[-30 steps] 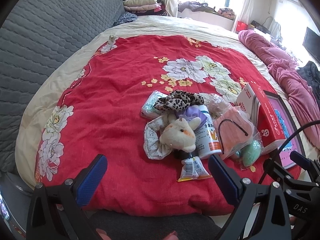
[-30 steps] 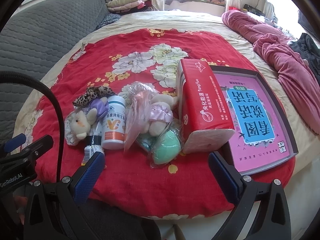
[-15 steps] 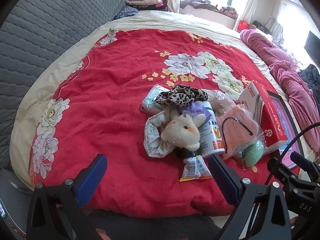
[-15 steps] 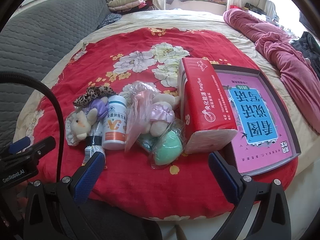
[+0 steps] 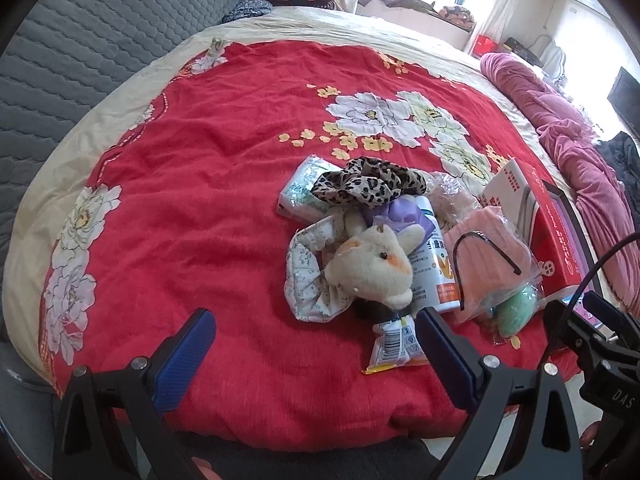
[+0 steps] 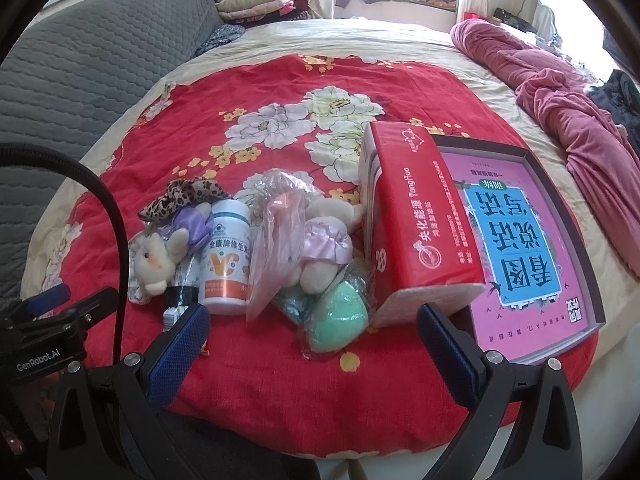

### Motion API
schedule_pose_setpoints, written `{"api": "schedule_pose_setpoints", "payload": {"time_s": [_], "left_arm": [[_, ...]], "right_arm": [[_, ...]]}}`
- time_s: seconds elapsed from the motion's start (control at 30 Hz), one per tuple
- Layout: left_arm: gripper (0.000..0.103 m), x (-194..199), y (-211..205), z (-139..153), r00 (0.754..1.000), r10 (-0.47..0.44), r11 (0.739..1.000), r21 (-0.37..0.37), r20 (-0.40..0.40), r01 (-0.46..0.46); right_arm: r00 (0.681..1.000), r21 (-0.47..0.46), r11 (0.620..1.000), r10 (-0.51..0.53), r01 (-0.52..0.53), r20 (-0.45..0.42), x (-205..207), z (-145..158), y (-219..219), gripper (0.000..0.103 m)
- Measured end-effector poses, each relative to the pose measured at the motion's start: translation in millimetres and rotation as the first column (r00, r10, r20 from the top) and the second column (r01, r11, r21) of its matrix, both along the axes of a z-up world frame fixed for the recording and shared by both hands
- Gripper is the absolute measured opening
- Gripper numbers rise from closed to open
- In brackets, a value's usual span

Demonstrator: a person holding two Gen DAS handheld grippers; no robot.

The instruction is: Organize soft objects

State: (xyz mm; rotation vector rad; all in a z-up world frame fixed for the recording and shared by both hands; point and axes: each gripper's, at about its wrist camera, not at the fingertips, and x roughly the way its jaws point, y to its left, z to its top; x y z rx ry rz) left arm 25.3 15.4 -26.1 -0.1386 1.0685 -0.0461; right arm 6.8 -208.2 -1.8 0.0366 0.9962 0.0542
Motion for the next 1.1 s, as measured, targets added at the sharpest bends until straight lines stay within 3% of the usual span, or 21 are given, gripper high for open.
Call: {"api": "schedule_pose_setpoints", "payload": {"time_s": [0.13, 0.47, 0.7, 0.83, 0.9, 1.07, 1.1], "left_arm": [[0.096, 9.2, -9.0, -2.8, 1.000, -0.027, 0.999, -0.017, -0.012, 0.027], [0.073, 39.9, -36.8, -29.7, 0.989, -0.134, 0.991, 0.014, -0.068, 0.135], [0.058, 50.0, -33.3, -36.3, 0.983, -0.163, 0.986, -0.030, -0.080, 0.161], [0.057, 52.6, -29.1, -38.2, 0.983, -0.163, 0.985, -0.064, -0.081, 0.159], [0.055, 52.9, -27.8, -38.2, 0.983, -0.164, 0.985, -0.070, -0.076, 0.159], [0.053, 53.7, -25.9, -38.7, 0.983, -0.170, 0.983, -0.084, -0.069, 0.164], [0.052, 53.4, -25.6, -37.9, 0.983, -0.173, 0.982, -0.091, -0.064, 0.167]], "right_arm": [[1.000, -0.001, 1.000, -0.004, 0.004, -0.004, 6.8, -1.8, -2.9, 0.103], [1.000, 0.007, 1.000, 0.005, -0.005, -0.022, 18.1, -9.0, -7.9, 0.103], [0.998, 0.067, 0.996, 0.057, -0.055, -0.019, 31.6, -11.6, 7.7, 0.102], [0.998, 0.072, 0.996, 0.058, -0.056, -0.021, 40.5, -14.8, 13.4, 0.094], [0.998, 0.096, 0.994, 0.056, -0.053, -0.033, 45.9, -18.8, 13.2, 0.085], [0.993, 0.124, 0.990, 0.076, -0.065, -0.085, 57.7, -34.1, 16.0, 0.028], [0.992, 0.130, 0.989, 0.083, -0.071, -0.090, 58.4, -36.5, 16.7, 0.025]]}}
